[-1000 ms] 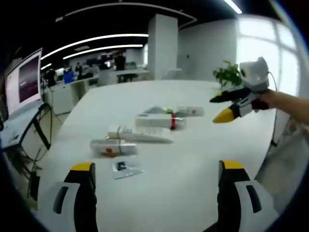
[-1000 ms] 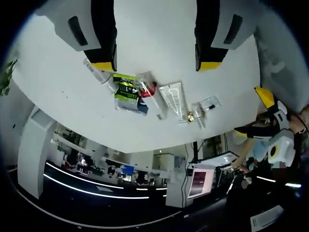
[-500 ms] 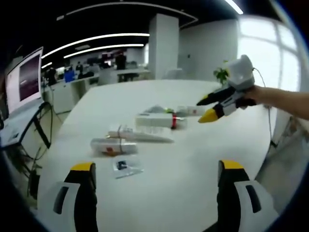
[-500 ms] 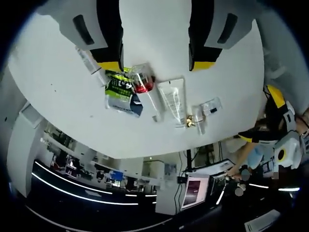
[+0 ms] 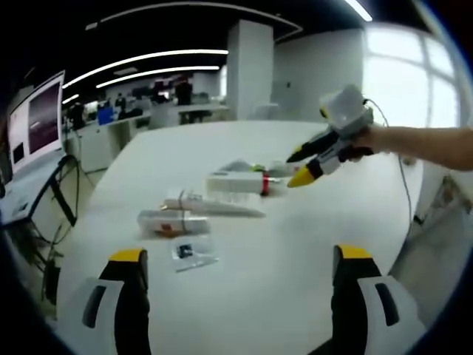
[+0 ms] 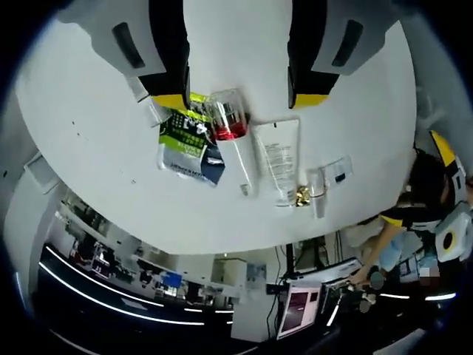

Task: Arrange the skincare products in the storage area until every visible bottle or jar stands upright without overlapping.

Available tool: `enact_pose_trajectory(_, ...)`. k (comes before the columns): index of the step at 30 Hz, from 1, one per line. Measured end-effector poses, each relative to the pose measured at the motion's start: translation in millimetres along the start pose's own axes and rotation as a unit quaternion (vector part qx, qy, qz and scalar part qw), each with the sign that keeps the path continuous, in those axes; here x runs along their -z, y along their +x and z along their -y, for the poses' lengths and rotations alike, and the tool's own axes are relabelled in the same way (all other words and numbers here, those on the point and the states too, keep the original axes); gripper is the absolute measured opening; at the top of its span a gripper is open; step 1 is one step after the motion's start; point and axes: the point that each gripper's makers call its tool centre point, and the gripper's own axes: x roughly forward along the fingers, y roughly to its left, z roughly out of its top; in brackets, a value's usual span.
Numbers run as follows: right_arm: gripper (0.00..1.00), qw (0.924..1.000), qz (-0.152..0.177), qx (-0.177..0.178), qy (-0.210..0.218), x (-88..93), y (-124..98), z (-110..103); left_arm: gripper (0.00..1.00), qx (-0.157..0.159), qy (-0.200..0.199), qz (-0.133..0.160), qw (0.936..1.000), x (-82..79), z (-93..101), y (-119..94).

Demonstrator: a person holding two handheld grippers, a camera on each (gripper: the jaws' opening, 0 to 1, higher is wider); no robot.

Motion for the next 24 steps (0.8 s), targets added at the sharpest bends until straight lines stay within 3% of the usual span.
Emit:
enact_pose_trajectory(12,0.53,0.9982,-0.045,-0.024,-0.033,1.5,21.3,5.2,0.97,-0.002,0.01,-0.004,0.9999,1.2,0.4,0.7)
enact_pose_trajectory(24,0.53,0.9957,-0.075,-0.046,-0.032,11.5,39.0,1.5,0.98,-0.005,0.006,-0.008,0.9999,2.6,-0.5,1.4)
